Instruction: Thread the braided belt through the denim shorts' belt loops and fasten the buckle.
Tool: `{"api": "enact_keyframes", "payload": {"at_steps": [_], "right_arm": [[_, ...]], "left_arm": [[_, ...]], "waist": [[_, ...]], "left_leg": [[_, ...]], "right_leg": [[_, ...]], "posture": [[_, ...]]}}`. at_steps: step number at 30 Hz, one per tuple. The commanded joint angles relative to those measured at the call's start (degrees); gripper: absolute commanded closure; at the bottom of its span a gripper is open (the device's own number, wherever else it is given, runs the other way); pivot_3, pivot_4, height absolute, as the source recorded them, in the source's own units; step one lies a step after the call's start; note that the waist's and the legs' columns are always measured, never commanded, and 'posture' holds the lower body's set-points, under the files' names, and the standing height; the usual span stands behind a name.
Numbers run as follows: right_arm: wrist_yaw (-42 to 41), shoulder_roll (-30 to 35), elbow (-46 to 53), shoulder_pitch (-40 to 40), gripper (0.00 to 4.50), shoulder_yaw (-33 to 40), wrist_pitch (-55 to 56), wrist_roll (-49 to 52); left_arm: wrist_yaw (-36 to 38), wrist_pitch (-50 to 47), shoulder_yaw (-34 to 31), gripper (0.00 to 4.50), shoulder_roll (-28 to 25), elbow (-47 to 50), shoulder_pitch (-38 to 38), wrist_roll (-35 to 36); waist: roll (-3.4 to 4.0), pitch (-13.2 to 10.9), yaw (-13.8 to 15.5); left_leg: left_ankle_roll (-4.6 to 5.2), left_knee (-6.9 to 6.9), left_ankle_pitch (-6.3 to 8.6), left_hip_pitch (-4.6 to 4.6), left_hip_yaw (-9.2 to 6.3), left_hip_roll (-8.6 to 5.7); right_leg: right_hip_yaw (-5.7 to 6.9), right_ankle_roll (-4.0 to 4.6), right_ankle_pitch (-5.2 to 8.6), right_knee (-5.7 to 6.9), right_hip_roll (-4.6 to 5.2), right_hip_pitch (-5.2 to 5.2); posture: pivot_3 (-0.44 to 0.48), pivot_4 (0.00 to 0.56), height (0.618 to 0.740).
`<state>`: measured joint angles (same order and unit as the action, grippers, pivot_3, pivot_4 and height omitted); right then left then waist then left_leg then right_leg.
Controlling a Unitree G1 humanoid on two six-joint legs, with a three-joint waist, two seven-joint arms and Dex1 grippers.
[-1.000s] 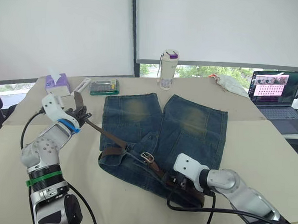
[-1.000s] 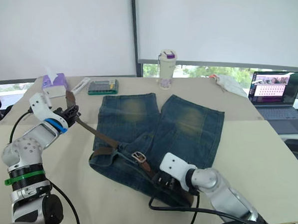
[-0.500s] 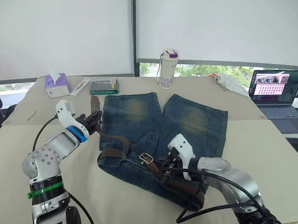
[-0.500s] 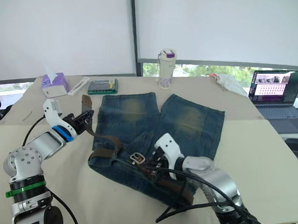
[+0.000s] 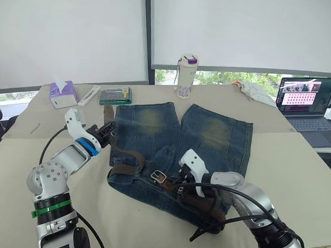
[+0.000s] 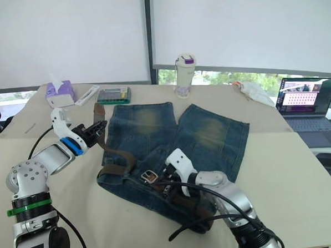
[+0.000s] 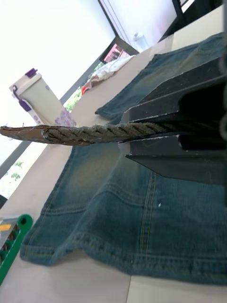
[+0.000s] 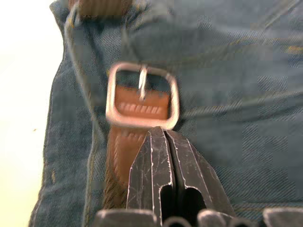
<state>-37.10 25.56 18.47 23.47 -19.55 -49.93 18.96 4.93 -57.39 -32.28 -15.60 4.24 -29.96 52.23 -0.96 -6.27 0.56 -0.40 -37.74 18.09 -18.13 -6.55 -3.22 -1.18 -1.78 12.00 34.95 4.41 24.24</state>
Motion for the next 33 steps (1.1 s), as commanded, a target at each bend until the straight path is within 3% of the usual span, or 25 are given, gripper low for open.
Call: {"api": "enact_keyframes", "payload": {"at_steps": [1, 5, 12, 22, 33], "right_arm": [[-0.83, 0.26, 1.06, 0.44, 4.45, -0.14, 1.97, -0.64], [-1.77, 0.95, -0.2, 0.92, 4.45, -1.89, 3.29, -2.53], [-3.2, -0.65, 2.82, 0.99, 4.45, 3.94, 2.74, 2.24], [-5.97, -1.32, -2.96, 2.7, 4.45, -2.59, 3.26, -0.3], [-8.3, -3.29, -12.94, 3.87, 4.45, -7.17, 7.85, -5.23]], "left_arm": [[-0.99, 1.26, -0.29, 4.5, -0.18, 0.45, -3.99, 2.67], [-2.65, 0.33, 1.42, 4.5, 2.37, -0.22, -10.0, 5.8], [-2.86, -0.55, 3.65, 4.5, 2.38, -0.47, -8.5, 6.62], [-0.94, -0.85, 5.85, 4.5, 0.68, -0.95, -7.76, 8.36], [-2.34, -0.74, 7.63, 4.5, 2.57, -3.87, -16.58, 11.6]], "waist": [[0.0, 0.0, 0.05], [-0.01, 0.0, 0.19], [0.09, 0.01, -0.67], [0.11, 0.0, -0.38], [0.11, 0.0, -0.49]], "left_leg": [[0.0, 0.0, 0.0, 0.0, 0.0, 0.0], [0.0, -0.06, 0.0, -0.09, -0.07, -0.05], [-0.07, 0.04, -0.03, -0.06, -0.05, 0.04], [-0.05, 0.02, -0.03, -0.06, -0.1, -0.05], [-0.07, 0.02, -0.04, -0.04, -0.13, -0.04]], "right_leg": [[0.0, 0.0, 0.0, 0.0, 0.0, 0.0], [0.07, 0.0, 0.0, -0.03, 0.04, -0.02], [-0.01, 0.01, 0.0, 0.02, -0.03, 0.07], [0.02, 0.0, 0.0, -0.02, 0.02, 0.03], [0.04, 0.0, 0.0, -0.01, 0.01, 0.01]], "posture": [[0.0, 0.15, 0.74], [0.0, 0.15, 0.74], [0.0, 0.15, 0.74], [0.0, 0.15, 0.74], [0.0, 0.15, 0.74]]}}
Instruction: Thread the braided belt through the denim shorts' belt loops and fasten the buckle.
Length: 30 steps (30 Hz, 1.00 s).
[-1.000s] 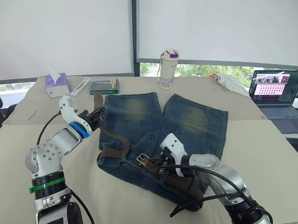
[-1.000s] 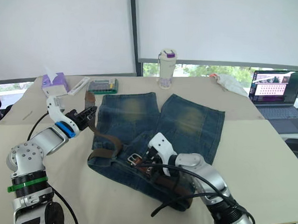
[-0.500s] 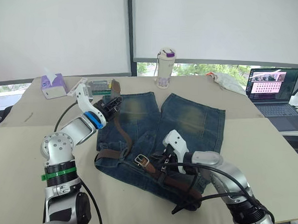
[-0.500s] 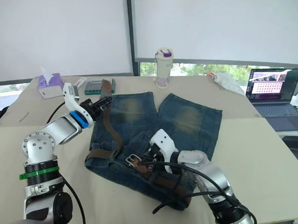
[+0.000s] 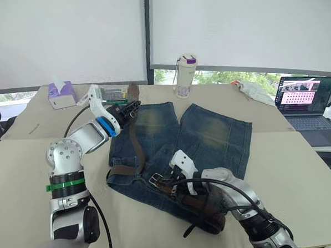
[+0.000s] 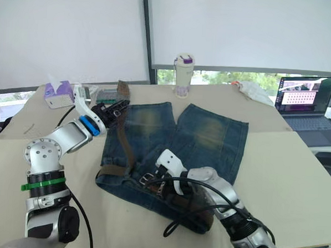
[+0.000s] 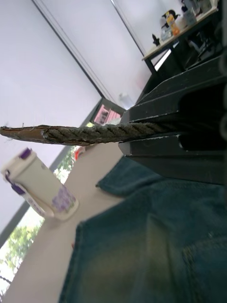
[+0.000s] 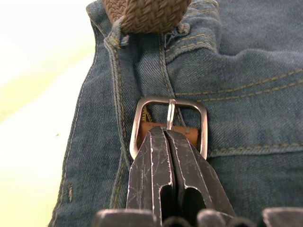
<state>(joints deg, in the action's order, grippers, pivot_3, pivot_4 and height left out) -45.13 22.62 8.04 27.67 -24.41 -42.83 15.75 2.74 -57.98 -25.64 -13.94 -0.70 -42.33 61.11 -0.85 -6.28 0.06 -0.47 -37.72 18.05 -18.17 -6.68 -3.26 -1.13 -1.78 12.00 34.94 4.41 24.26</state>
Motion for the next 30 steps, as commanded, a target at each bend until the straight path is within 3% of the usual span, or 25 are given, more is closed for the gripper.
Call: {"api": "enact_keyframes", "payload": {"at_steps": [1, 7, 11, 14, 17, 21, 24, 27, 30], "right_arm": [[-0.25, -0.42, -3.0, -0.56, 4.45, -2.65, 0.96, -2.53], [-0.17, -0.44, -2.85, -2.45, 4.45, -2.69, 1.43, -3.69], [0.3, -0.22, -1.83, -3.14, 4.45, -2.21, 1.79, -4.06], [0.77, 0.15, -0.33, -4.11, 4.45, -1.8, 2.45, -4.29], [1.38, 0.22, 0.97, -5.21, 4.5, -1.28, 2.4, -4.51], [2.21, 0.01, 1.66, -6.25, 4.5, -0.59, 2.75, -4.53], [2.11, 0.12, 1.55, -6.21, 4.5, -0.51, 3.21, -4.64], [1.79, 0.06, 1.04, -5.88, 4.5, -0.54, 3.89, -4.79], [1.56, -0.09, 0.69, -5.63, 4.5, -0.74, 4.09, -4.97]], "left_arm": [[0.26, -0.72, 2.1, 4.5, 1.91, 0.93, -5.64, 3.28], [2.65, -6.01, 9.18, 4.5, 7.7, 0.07, -8.81, 6.11], [-2.49, -12.4, 10.71, 4.5, 12.94, -5.48, -8.93, 8.95], [-2.96, -16.21, 13.72, 4.5, 11.85, -6.66, -8.09, 5.55], [-1.0, -16.54, 12.36, 3.46, 8.7, -6.51, -8.3, 5.35], [5.69, -15.29, 11.63, 2.1, -0.07, -6.62, -8.24, 3.01], [13.67, -15.03, 15.61, 1.13, -6.74, -4.85, -7.03, -0.04], [20.79, -15.9, 19.78, 1.13, -10.36, -1.67, -4.43, -1.15], [20.59, -15.45, 19.83, 1.13, -8.06, -0.59, -2.68, -1.25]], "waist": [[0.0, 0.0, 0.06], [0.09, 0.06, -0.11], [0.14, 0.09, -0.15], [0.14, 0.09, -0.16], [0.19, 0.11, -0.31], [0.28, 0.12, -0.38], [0.29, 0.11, -0.13], [0.32, 0.1, -0.04], [0.31, 0.09, 0.16]], "left_leg": [[0.0, 0.0, 0.0, 0.0, -0.01, 0.0], [0.0, -0.01, 0.0, 0.02, -0.02, 0.0], [0.0, -0.01, 0.0, 0.03, -0.01, -0.01], [0.01, -0.02, 0.01, 0.05, -0.02, -0.05], [0.0, 0.0, 0.0, 0.03, 0.0, -0.07], [-0.03, 0.04, -0.01, 0.04, -0.01, -0.06], [-0.03, 0.04, -0.01, 0.06, -0.06, -0.16], [-0.02, 0.04, -0.01, 0.08, -0.09, -0.26], [-0.02, 0.02, -0.01, 0.08, -0.18, -0.18]], "right_leg": [[0.0, 0.0, 0.0, -0.01, 0.0, 0.0], [0.0, 0.0, 0.0, 0.01, 0.01, -0.07], [-0.02, -0.01, 0.0, 0.0, 0.0, -0.07], [-0.02, -0.02, 0.01, 0.0, 0.01, -0.09], [-0.04, -0.02, 0.01, 0.02, -0.01, -0.04], [-0.04, -0.02, 0.01, 0.0, -0.01, -0.01], [0.02, -0.03, 0.02, -0.01, 0.0, -0.03], [0.03, -0.04, 0.03, -0.02, 0.02, -0.08], [0.08, -0.05, 0.03, -0.03, 0.04, -0.1]], "posture": [[0.0, 0.15, 0.74], [0.0, 0.15, 0.74], [0.0, 0.15, 0.74], [0.0, 0.15, 0.74], [0.0, 0.15, 0.74], [0.0, 0.15, 0.74], [0.0, 0.15, 0.74], [0.0, 0.15, 0.74], [0.0, 0.15, 0.74]]}}
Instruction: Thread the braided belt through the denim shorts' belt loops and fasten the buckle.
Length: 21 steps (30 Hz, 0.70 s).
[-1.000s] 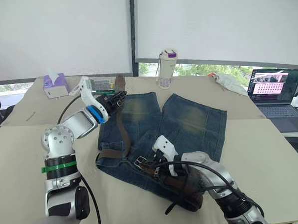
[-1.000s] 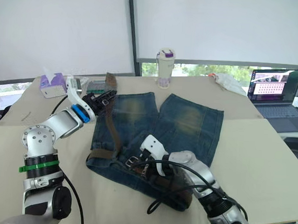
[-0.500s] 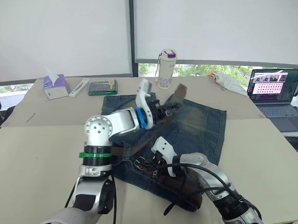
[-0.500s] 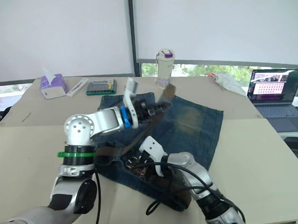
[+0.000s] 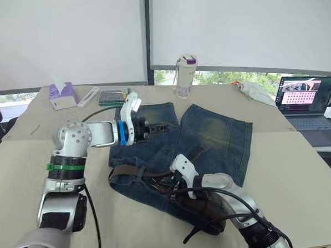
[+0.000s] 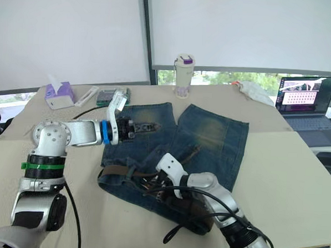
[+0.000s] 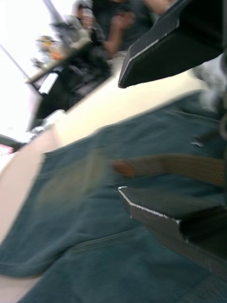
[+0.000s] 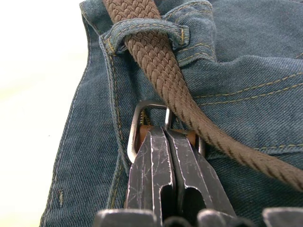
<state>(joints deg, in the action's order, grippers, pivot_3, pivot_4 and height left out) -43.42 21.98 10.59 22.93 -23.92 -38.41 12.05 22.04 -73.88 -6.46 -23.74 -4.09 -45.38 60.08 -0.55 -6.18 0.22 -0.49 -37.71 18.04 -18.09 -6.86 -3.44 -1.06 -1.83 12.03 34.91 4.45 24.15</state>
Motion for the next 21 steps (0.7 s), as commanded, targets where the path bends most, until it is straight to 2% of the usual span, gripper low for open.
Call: {"api": "enact_keyframes", "payload": {"at_steps": [1, 4, 7, 14, 15, 21], "right_arm": [[-0.25, 0.59, -1.82, -0.81, 4.5, -1.35, -0.27, -1.41], [-0.39, 0.84, -1.44, -0.94, 4.5, -1.52, -0.26, -1.57], [-0.01, 1.18, -0.9, -1.35, 4.5, -1.33, -0.52, -1.64], [1.47, 1.08, 0.33, -2.75, 4.5, -0.38, -1.42, -1.21], [1.62, 0.99, 0.38, -2.87, 4.5, -0.35, -1.43, -1.12], [2.66, 0.22, -0.88, -2.54, 4.5, -0.38, -0.38, -1.62]], "left_arm": [[0.9, 0.76, 1.06, 1.13, 2.11, 2.95, 1.23, -1.15], [0.28, 0.78, 3.22, 1.13, 1.44, 3.28, 4.61, -4.97], [1.39, 1.32, 6.71, 1.89, -1.15, 4.62, 9.5, -9.44], [3.87, 1.77, 7.96, 4.35, -3.66, 9.48, 16.59, -12.6], [4.15, 1.52, 7.86, 4.46, -3.76, 10.06, 17.37, -12.7], [4.6, 0.65, 7.74, 4.46, -3.52, 12.58, 21.48, -13.5]], "waist": [[0.0, 0.0, -0.06], [0.06, 0.03, -0.56], [0.12, 0.03, -0.87], [0.13, 0.01, -0.14], [0.14, 0.01, -0.17], [0.15, 0.01, -0.2]], "left_leg": [[0.0, 0.0, 0.0, 0.0, 0.0, 0.02], [0.0, 0.03, 0.0, -0.01, 0.01, 0.07], [0.0, 0.12, 0.0, -0.01, 0.02, 0.11], [0.04, 0.15, 0.02, -0.01, -0.03, 0.07], [0.04, 0.15, 0.02, 0.0, -0.02, 0.08], [0.04, 0.17, 0.02, 0.02, -0.01, 0.12]], "right_leg": [[-0.01, 0.0, 0.0, -0.01, 0.0, 0.0], [-0.04, 0.0, 0.0, 0.01, -0.03, 0.03], [-0.1, 0.01, 0.0, 0.01, -0.03, 0.08], [-0.06, 0.0, 0.0, -0.05, 0.03, 0.03], [-0.07, 0.0, 0.0, -0.05, 0.03, 0.02], [-0.07, 0.0, 0.01, -0.05, 0.0, 0.01]], "posture": [[0.0, 0.15, 0.74], [0.0, 0.15, 0.74], [0.0, 0.15, 0.74], [0.0, 0.15, 0.74], [0.0, 0.15, 0.74], [0.0, 0.15, 0.74]]}}
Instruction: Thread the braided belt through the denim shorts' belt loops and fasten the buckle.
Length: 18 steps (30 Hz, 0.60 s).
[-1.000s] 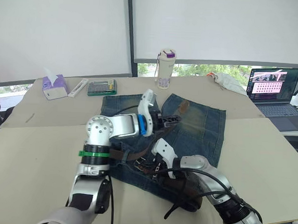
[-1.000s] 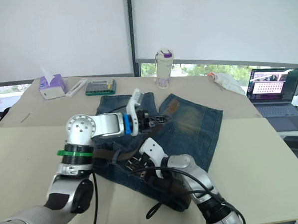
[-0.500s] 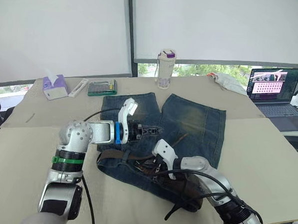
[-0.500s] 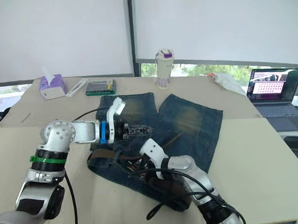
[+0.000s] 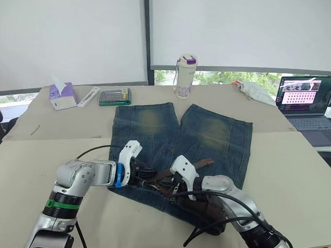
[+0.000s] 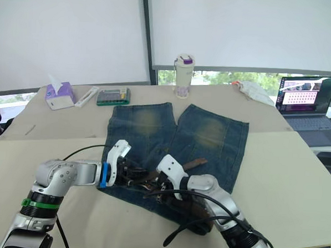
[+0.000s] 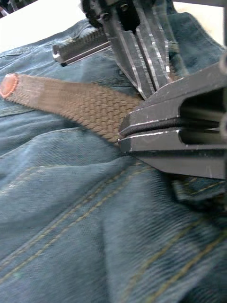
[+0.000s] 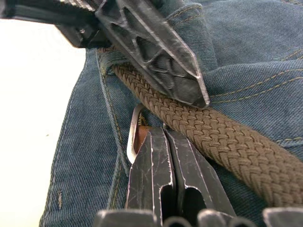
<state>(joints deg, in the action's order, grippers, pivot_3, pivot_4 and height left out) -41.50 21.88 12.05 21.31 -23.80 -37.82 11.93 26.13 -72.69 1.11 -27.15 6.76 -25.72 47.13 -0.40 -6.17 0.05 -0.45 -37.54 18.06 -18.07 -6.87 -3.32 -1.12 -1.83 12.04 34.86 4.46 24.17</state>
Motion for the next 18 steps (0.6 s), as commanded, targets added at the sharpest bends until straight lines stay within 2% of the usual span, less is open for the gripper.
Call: {"api": "enact_keyframes", "payload": {"at_steps": [1, 4, 9, 14, 18], "right_arm": [[0.84, 0.19, -2.61, -0.79, 4.5, -0.48, -0.83, -1.58], [1.72, -0.19, -3.29, -0.45, 4.5, -0.33, 0.56, -2.37], [4.0, -1.07, -3.72, -0.8, 4.5, 0.75, 3.15, -3.53], [4.29, -2.71, -2.72, -1.57, 4.5, 3.38, 7.62, -2.08], [2.8, -2.14, -0.61, -2.49, 4.5, 4.44, 8.06, -1.1]], "left_arm": [[0.55, -0.27, 0.33, 4.46, -0.05, 1.94, 2.39, -0.85], [-0.01, -0.15, -0.17, 4.46, 0.91, 1.94, 3.99, -1.12], [-1.36, 0.99, -5.49, 4.46, 3.67, -1.0, 3.64, -0.72], [-3.54, -1.4, -15.66, 4.46, 7.95, -6.0, -0.1, 4.92], [-3.5, -2.4, -16.34, 4.46, 7.7, -6.79, 0.13, 4.6]], "waist": [[0.0, 0.0, -0.04], [0.02, 0.02, -0.09], [0.01, 0.02, -0.07], [-0.06, -0.03, -0.06], [-0.07, -0.04, -0.53]], "left_leg": [[0.0, 0.0, 0.0, 0.01, 0.0, 0.0], [0.01, 0.03, 0.0, 0.07, 0.01, 0.01], [0.0, 0.16, 0.0, 0.16, 0.04, 0.02], [-0.04, 0.19, -0.02, 0.08, 0.04, 0.01], [-0.06, 0.2, -0.04, 0.02, 0.03, 0.03]], "right_leg": [[0.0, 0.0, 0.0, 0.0, 0.0, -0.01], [0.0, 0.01, 0.0, 0.0, -0.01, -0.04], [-0.02, 0.01, 0.01, 0.0, 0.0, -0.07], [-0.02, 0.01, 0.01, 0.01, -0.01, 0.03], [-0.02, 0.02, 0.0, 0.02, -0.02, 0.09]], "posture": [[0.0, 0.15, 0.74], [0.0, 0.15, 0.74], [0.0, 0.15, 0.74], [0.0, 0.15, 0.74], [0.0, 0.15, 0.74]]}}
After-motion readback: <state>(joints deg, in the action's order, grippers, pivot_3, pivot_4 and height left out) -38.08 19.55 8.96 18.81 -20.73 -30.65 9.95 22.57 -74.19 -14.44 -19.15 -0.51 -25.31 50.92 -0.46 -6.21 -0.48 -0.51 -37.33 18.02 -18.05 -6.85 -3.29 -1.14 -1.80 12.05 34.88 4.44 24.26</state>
